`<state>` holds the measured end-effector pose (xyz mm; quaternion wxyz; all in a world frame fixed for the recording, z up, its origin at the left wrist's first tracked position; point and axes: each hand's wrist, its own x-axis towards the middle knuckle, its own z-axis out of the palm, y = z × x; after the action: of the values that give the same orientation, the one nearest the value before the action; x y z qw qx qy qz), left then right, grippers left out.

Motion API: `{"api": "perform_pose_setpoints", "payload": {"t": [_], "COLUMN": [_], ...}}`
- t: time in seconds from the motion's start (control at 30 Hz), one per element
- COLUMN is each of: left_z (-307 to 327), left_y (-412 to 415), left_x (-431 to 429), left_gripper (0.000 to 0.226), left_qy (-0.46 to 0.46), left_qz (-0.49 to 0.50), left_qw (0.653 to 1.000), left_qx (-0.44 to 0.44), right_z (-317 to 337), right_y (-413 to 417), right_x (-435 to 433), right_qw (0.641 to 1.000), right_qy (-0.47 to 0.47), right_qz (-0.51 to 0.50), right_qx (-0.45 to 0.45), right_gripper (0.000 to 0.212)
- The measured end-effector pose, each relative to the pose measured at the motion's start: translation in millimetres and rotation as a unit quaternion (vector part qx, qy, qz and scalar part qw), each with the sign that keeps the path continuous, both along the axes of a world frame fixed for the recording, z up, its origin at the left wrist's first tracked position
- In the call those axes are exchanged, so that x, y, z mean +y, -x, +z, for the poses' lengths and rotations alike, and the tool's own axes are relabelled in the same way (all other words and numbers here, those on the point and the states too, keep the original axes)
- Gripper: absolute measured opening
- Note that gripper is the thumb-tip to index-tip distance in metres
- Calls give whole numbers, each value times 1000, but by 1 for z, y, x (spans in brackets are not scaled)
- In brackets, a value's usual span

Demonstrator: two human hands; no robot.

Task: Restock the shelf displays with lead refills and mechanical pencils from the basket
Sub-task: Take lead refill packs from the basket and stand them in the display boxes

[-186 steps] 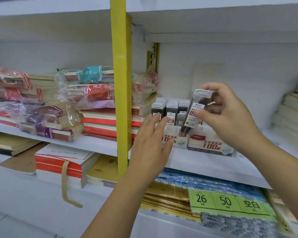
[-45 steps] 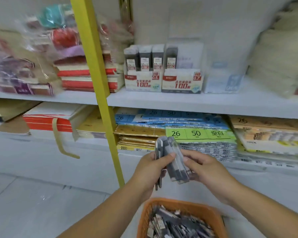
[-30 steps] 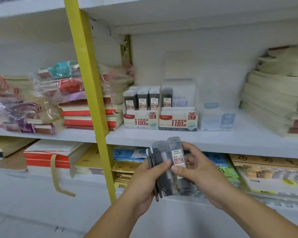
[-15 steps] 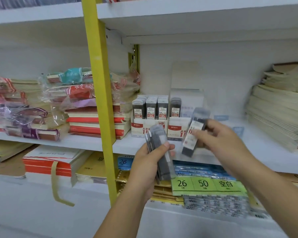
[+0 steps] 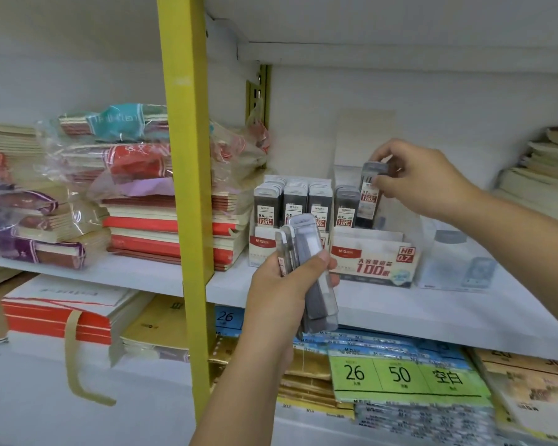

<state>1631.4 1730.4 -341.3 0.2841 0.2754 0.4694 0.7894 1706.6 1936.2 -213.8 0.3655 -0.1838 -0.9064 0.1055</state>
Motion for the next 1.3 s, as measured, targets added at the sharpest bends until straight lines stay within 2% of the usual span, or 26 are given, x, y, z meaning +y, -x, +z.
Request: {"api": "perform_pose_setpoints", "payload": {"t": [0.07,0.17,0.33,0.5,0.57,0.63,0.7,0.8,0.87,0.93,1.07,1.2,1.3], "left_z": [0,-2,-2,-2,-2,-2,-2,-4,-6,-9,-14,-17,-19], "left_y": [1,1,-1,-7,-10,-12,-15,-19,-22,-24,-25,-28,-29], "left_x": [0,-1,-3,-5,-6,-7,-8,-7,-6,-5,-6,-7,-7], "left_gripper": [21,19,21,22,23,25,27,22,21,29,41,33,26], "left_qy": [6,26,26,27,36,46,58,63,73,85,81,99,116], "left_qz": [0,1,3,8,5,-5,-14,-24,-31,-44,-78,-88,-88], "left_qw": [1000,999,999,999,998,998,996,994,990,987,991,989,987], "left_qx": [6,25,30,37,43,50,60,89,117,126,74,60,69], "right_z": [0,-2,-5,-1,-6,-18,-35,-65,-80,-88,-86,-77,-82], "right_y": [4,7,7,-5,-16,-29,-41,-50,-53,-57,-65,-72,-76], "right_x": [7,11,12,2,-14,-38,-65,-90,-94,-92,-84,-75,-75], "right_qw": [997,993,965,947,974,999,984,949,932,917,877,867,881], "right_qy": [-31,-7,-215,-249,-193,-32,145,265,305,338,405,412,392], "right_qz": [-27,-30,-100,-137,-99,-11,96,170,186,188,207,224,229], "right_qx": [-67,-110,-112,-150,-70,15,30,22,64,102,157,168,130], "right_gripper": [24,28,19,34,30,19,11,16,13,11,15,18,26]}}
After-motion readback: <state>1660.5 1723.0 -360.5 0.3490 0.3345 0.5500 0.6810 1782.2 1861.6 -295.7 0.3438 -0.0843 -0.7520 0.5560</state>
